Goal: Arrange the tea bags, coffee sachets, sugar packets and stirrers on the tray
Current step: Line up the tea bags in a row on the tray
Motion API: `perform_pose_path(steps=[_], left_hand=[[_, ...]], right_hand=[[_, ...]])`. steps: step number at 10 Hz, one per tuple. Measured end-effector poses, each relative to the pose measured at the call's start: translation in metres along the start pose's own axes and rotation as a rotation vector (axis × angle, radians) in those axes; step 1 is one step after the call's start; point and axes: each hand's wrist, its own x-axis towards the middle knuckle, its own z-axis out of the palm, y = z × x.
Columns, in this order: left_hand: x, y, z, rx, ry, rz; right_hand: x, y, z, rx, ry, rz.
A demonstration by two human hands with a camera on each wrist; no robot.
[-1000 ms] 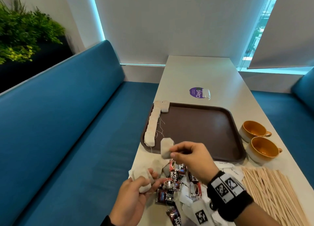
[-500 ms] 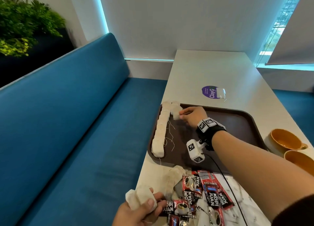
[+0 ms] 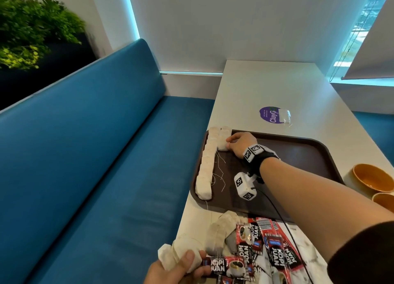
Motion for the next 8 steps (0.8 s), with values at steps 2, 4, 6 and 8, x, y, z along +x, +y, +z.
perform_pose_path(steps=[2,4,6,8], left_hand=[[-0.029,0.004,0.023,-0.111,-0.092,0.128],[-0.049,0.004,0.033,-0.083,-0.112,0.178],[-0.068,-0.008,0.038,-0.064,-0.137,0.269],[-0.092,-0.021,0.046,-0.003,-0.181,0.322]], right_hand=[[-0.037,-0.007,-0.025,0.149,-0.002,-0.053],[-0.140,-0.010,-0.066,0.242,-0.134,-0.195],[-0.262,0.011,-0.071,0.275,-0.217,-0.269],[-0.344,0.033,-0.052,0.614,-0.288,-0.175]])
